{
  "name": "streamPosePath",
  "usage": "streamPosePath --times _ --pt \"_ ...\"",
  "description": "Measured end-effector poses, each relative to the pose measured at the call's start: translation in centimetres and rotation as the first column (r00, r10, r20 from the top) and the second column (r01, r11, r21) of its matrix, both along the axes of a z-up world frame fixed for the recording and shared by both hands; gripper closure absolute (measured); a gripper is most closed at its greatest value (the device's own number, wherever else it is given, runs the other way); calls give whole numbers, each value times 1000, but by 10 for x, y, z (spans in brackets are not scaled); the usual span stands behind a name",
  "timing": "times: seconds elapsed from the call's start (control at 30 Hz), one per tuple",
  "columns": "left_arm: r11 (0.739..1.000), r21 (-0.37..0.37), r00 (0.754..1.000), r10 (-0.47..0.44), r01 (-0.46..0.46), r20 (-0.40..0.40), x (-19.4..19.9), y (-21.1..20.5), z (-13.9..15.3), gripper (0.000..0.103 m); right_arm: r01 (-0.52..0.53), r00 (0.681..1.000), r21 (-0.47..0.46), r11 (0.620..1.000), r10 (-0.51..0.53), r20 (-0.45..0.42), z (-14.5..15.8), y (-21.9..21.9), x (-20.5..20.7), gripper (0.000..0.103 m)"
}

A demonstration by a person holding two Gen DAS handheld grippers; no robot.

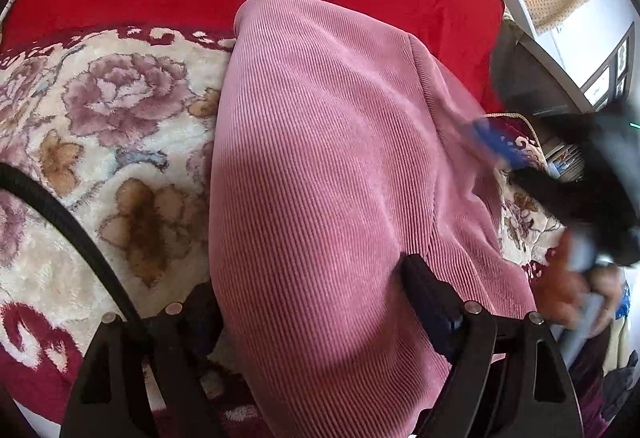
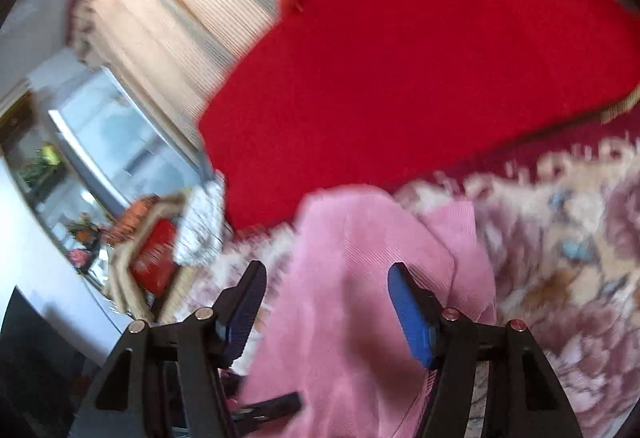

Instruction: Fold large clothes

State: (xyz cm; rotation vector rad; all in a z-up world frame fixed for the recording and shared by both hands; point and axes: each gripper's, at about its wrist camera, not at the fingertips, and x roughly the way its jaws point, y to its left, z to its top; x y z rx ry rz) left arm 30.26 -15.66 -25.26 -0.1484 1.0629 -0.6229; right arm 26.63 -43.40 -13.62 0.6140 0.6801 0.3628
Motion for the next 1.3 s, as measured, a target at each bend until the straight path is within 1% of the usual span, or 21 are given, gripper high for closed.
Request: streamPosePath --times 0.03,0.07,0.1,0.13,0.17,0.23,0.3,0.33,0.4,0.5,0.57,0.6,0.63,0.67,0.7,0.8,0.9,1.07,1.17,1.2,1.3 --pt "1000 -1 1000 -2 2 2 0 0 0 18 10 998 -12 1000 -11 -64 -17 -2 8 46" --pt "1000 7 1000 -9 9 12 -2 -1 0 18 20 988 -21 1000 -23 -150 -40 -3 21 55" --pt "1000 15 1000 -13 12 26 -3 -2 1 18 27 983 -8 1000 -28 -181 -54 -5 26 58" --pt "1000 29 999 -13 12 48 -6 -3 3 17 37 986 33 999 -32 -163 -60 -13 26 61" --pt "999 41 998 -12 10 60 -7 -4 4 16 39 986 64 997 -28 -163 -59 -18 25 61" --pt "997 77 995 -15 8 94 -11 -5 8 15 43 987 85 995 -29 -161 -53 -21 21 61" --pt "996 92 995 -1 -9 103 -14 -4 12 16 45 992 86 995 -34 -125 -46 -24 8 61" --pt "994 105 993 14 -26 117 -18 -2 17 16 46 993 92 995 -35 -117 -42 -21 6 60" --pt "990 129 981 30 -55 190 -28 1 29 16 49 995 102 994 -40 -93 -35 -24 -8 55" --pt "980 167 951 55 -111 304 -47 7 47 16 79 997 35 996 -79 -13 -12 -25 -33 44" --pt "969 190 929 81 -159 362 -60 10 59 16 111 993 -4 994 -110 40 2 -22 -56 29" --pt "960 199 911 103 -196 399 -69 13 66 16 125 990 -14 992 -124 62 7 -22 -66 26" --pt "955 200 899 116 -217 422 -76 16 71 16 138 987 -22 990 -136 84 11 -21 -75 22" --pt "952 201 893 123 -229 433 -79 17 75 16 146 985 -33 989 -142 97 14 -20 -83 20" --pt "946 204 881 138 -252 452 -87 20 81 16 150 984 -50 987 -144 109 19 -18 -92 20" --pt "933 204 859 166 -296 485 -99 24 93 16 152 982 -109 982 -137 131 28 -10 -117 20" --pt "920 212 840 182 -328 511 -115 25 107 16 152 982 -170 974 -130 134 32 1 -141 20" --pt "901 234 807 181 -365 562 -135 22 126 15 158 980 -223 962 -126 153 43 12 -175 20" --pt "893 232 785 185 -386 592 -151 21 139 14 175 973 -246 953 -129 190 62 17 -197 20" --pt "890 228 776 189 -394 602 -155 21 142 12 177 971 -250 952 -127 203 67 18 -202 20" --pt "880 224 745 193 -420 639 -170 22 154 12 192 964 -267 944 -131 230 84 22 -220 20"
